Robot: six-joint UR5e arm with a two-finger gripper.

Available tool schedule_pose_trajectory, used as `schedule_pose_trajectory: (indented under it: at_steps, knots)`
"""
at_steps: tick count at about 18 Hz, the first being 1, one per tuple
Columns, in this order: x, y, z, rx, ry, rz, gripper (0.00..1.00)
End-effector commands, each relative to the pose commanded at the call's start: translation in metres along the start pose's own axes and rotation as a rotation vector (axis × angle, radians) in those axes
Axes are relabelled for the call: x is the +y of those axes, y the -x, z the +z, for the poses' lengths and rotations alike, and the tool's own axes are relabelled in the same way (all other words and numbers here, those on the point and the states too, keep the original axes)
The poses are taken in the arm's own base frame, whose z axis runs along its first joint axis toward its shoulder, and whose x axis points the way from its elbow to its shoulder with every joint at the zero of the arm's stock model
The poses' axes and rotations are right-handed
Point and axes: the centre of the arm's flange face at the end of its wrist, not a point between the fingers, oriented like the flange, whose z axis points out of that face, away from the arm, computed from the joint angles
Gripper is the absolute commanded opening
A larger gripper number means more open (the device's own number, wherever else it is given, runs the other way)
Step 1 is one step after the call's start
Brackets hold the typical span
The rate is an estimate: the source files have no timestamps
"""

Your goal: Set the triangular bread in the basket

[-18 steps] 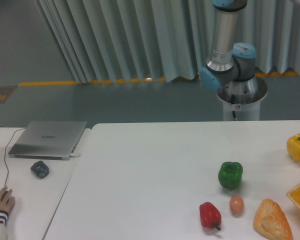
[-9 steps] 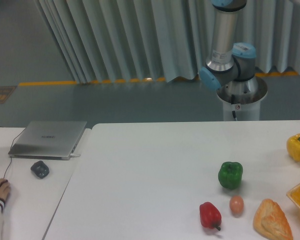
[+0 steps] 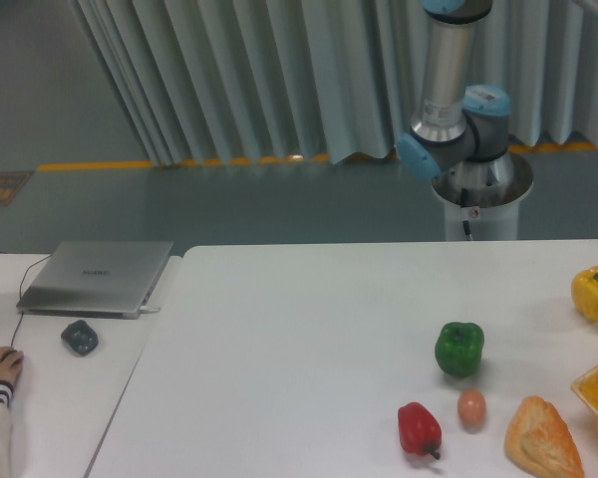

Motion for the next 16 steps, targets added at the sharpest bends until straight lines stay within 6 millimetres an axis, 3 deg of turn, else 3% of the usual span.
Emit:
schedule_pose_trajectory:
  at_steps: [3, 6, 9, 14, 16]
  knots:
    - [-0.026, 0.005, -0.004, -0.014, -0.003, -0.068, 1.0]
    - [-0.033, 0.005, -0.001, -0.013, -0.003, -0.072, 1.0]
    - [-0.054, 0.008, 0.004, -0.033, -0.01, -0.109, 1.0]
    - [-0.102, 0.009, 0.027, -0.058, -0.021, -0.188, 1.0]
    - [-0.121, 0.003, 0.045, -0.064, 0.096, -0.151, 1.0]
